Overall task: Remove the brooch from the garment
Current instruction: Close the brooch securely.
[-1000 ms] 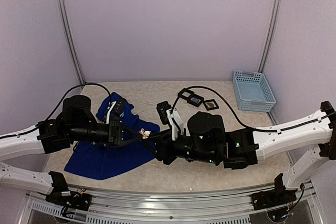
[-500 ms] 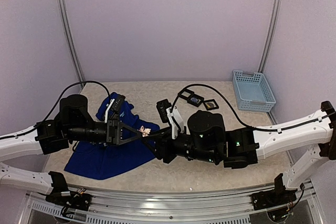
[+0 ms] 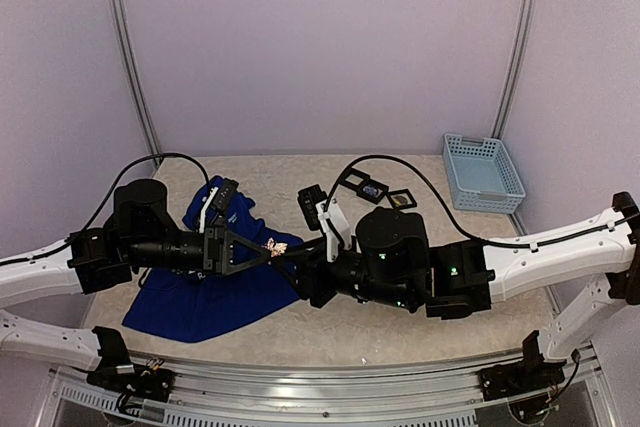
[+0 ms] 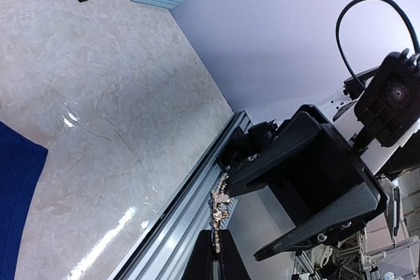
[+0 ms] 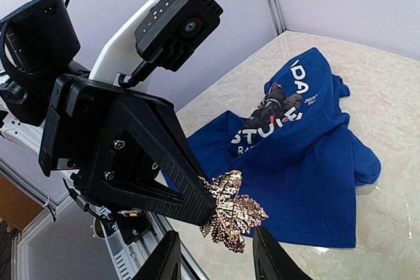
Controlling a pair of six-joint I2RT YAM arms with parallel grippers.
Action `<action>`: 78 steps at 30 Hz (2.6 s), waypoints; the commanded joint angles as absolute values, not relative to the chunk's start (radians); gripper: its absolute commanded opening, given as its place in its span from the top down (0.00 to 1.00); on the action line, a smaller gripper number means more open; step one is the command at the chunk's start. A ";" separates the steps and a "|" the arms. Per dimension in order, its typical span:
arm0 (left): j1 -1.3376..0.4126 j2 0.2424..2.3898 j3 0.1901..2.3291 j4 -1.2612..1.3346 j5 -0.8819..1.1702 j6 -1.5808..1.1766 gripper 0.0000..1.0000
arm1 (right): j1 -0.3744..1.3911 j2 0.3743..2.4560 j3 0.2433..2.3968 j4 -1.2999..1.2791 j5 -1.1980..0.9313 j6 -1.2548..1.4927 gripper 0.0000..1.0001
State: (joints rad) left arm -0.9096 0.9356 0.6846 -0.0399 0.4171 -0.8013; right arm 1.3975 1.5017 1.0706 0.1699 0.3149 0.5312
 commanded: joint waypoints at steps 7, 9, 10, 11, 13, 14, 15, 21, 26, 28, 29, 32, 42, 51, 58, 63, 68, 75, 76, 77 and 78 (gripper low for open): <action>-0.897 0.938 0.687 -0.067 0.410 -0.808 1.00 | 1.404 1.505 1.117 0.176 0.312 0.497 0.63; -0.897 0.935 0.683 -0.059 0.415 -0.805 1.00 | 1.405 1.511 1.118 0.179 0.306 0.500 0.67; -0.897 0.934 0.683 -0.060 0.416 -0.807 1.00 | 1.404 1.513 1.115 0.184 0.304 0.502 0.67; -0.897 0.934 0.683 -0.059 0.416 -0.806 1.00 | 1.404 1.515 1.114 0.187 0.306 0.504 0.67; -0.897 0.931 0.685 -0.057 0.419 -0.802 1.00 | 1.404 1.518 1.112 0.188 0.307 0.508 0.67; -0.897 0.931 0.685 -0.054 0.421 -0.800 1.00 | 1.404 1.520 1.112 0.186 0.309 0.508 0.67; -0.899 0.930 0.683 -0.049 0.424 -0.797 1.00 | 1.404 1.521 1.111 0.186 0.310 0.509 0.67; -0.902 0.925 0.676 -0.021 0.445 -0.789 1.00 | 1.404 1.531 1.111 0.188 0.305 0.508 0.67; -0.909 0.921 0.676 -0.014 0.448 -0.781 1.00 | 1.402 1.530 1.105 0.190 0.313 0.508 0.67; -0.910 0.919 0.676 -0.010 0.450 -0.777 1.00 | 1.402 1.530 1.104 0.192 0.314 0.506 0.67; -0.911 0.918 0.676 -0.009 0.452 -0.776 1.00 | 1.402 1.531 1.104 0.192 0.312 0.506 0.67; -0.913 0.917 0.676 -0.008 0.458 -0.772 1.00 | 1.401 1.534 1.106 0.192 0.312 0.502 0.69; -0.914 0.914 0.675 -0.008 0.463 -0.766 1.00 | 1.399 1.543 1.112 0.190 0.292 0.494 0.76; -0.915 0.910 0.674 -0.008 0.458 -0.765 1.00 | 1.398 1.547 1.112 0.179 0.287 0.495 0.83; -0.915 0.900 0.670 -0.008 0.449 -0.766 1.00 | 1.399 1.546 1.109 0.175 0.288 0.497 0.89; -0.915 0.894 0.666 -0.008 0.445 -0.767 1.00 | 1.399 1.549 1.111 0.175 0.283 0.496 0.95; -0.916 0.893 0.664 0.013 0.445 -0.767 1.00 | 1.398 1.553 1.112 0.171 0.281 0.497 0.98; -0.917 0.891 0.664 0.024 0.449 -0.764 1.00 | 1.399 1.560 1.115 0.166 0.284 0.499 1.00; -0.917 0.891 0.664 0.024 0.451 -0.763 1.00 | 1.399 1.562 1.117 0.164 0.286 0.499 1.00; -0.917 0.891 0.664 0.025 0.451 -0.763 1.00 | 1.399 1.564 1.119 0.161 0.285 0.499 1.00; -0.918 0.893 0.664 0.026 0.451 -0.761 1.00 | 1.398 1.566 1.121 0.158 0.286 0.499 1.00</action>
State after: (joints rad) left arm -0.9108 0.9047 0.6689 -0.0357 0.4438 -0.7784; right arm 1.3956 1.5330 1.0969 0.1989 0.3080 0.4950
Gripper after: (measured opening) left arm 0.011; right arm 0.012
